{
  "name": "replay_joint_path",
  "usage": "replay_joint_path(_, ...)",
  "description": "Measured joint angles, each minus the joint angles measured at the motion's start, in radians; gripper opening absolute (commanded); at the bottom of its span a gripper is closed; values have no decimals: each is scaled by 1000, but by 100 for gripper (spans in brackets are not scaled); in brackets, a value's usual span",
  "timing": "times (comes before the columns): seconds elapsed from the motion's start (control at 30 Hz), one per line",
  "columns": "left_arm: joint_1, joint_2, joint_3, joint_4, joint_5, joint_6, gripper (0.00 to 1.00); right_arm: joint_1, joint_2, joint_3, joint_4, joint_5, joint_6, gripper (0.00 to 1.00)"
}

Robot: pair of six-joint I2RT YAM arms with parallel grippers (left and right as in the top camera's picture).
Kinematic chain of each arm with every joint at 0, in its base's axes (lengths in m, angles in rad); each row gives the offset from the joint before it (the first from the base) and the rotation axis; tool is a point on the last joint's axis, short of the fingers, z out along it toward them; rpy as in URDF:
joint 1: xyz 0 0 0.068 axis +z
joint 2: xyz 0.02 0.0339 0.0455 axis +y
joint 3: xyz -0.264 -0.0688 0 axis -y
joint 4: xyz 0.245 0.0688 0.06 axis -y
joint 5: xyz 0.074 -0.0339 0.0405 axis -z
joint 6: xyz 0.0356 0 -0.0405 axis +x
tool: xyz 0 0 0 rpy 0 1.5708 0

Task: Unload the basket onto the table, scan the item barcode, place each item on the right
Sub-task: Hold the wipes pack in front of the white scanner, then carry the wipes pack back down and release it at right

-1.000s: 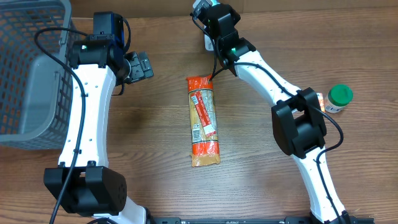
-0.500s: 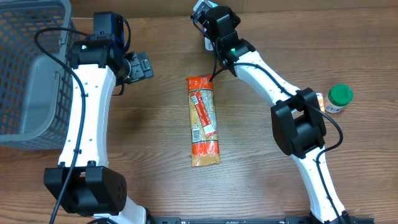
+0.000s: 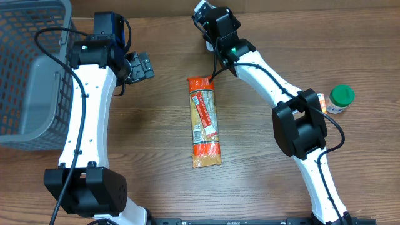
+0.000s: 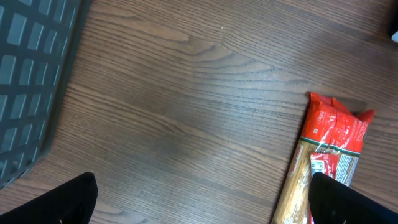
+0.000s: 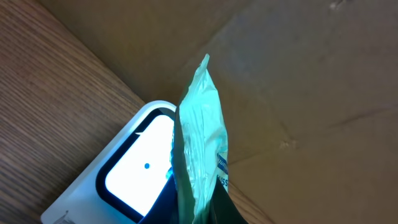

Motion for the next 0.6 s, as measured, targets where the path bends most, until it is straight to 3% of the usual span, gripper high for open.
replay_joint_path(0.33,0,0,0,0,0,0,100,-1,-1,0,23,-6,28,4)
replay_joint_path(0.6,0,0,0,0,0,0,100,-2,-118,-10,-115,-25,211,4)
